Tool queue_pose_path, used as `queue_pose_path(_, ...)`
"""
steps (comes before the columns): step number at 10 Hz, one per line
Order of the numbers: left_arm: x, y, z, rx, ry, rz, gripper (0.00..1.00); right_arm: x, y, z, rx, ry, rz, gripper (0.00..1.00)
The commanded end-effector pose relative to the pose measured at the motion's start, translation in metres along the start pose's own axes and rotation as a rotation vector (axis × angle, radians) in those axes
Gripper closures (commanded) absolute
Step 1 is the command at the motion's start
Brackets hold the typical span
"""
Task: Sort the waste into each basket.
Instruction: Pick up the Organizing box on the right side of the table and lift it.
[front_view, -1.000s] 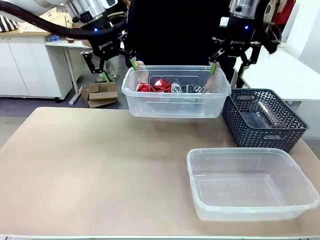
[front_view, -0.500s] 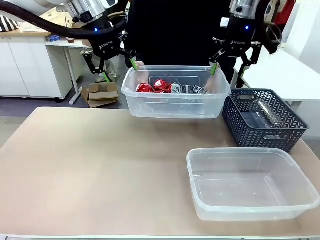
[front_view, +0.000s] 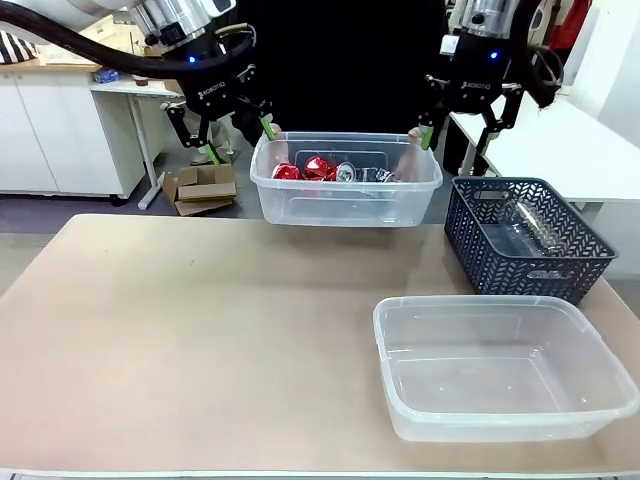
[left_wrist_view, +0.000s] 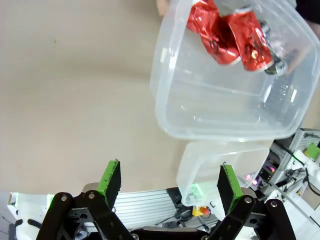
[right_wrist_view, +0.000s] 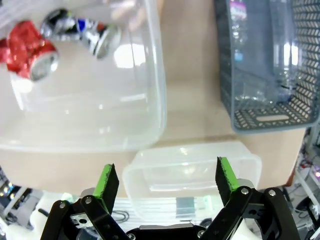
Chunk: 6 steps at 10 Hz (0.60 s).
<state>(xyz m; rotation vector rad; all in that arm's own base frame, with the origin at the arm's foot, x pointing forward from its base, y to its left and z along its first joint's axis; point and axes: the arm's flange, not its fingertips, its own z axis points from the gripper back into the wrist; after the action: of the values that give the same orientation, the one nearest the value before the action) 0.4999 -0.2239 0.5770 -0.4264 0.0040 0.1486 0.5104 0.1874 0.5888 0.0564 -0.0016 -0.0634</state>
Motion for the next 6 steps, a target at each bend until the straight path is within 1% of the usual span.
queue_pose_path(1,-0.051,0.004,0.045,-0.020,0.008,-0.025,0.00,-0.077,-0.012,0.038,-0.042,-0.070,0.071,0.00)
queue_pose_path(2,-0.098,0.013,0.082,0.044,-0.038,-0.030,0.00,-0.132,-0.017,0.064,-0.034,-0.135,0.054,0.00)
queue_pose_path(3,-0.142,0.016,0.103,0.080,-0.011,-0.098,0.00,-0.181,-0.018,0.080,-0.056,-0.198,0.047,0.00)
queue_pose_path(4,-0.181,0.018,0.108,0.109,0.012,-0.171,0.00,-0.225,-0.018,0.082,-0.110,-0.215,0.067,0.00)
queue_pose_path(5,-0.207,0.017,0.099,0.098,0.024,-0.229,0.00,-0.255,-0.025,0.072,-0.180,-0.193,0.042,0.00)
queue_pose_path(6,-0.213,0.015,0.076,0.131,0.006,-0.257,0.00,-0.270,-0.043,0.055,-0.210,-0.152,0.001,0.00)
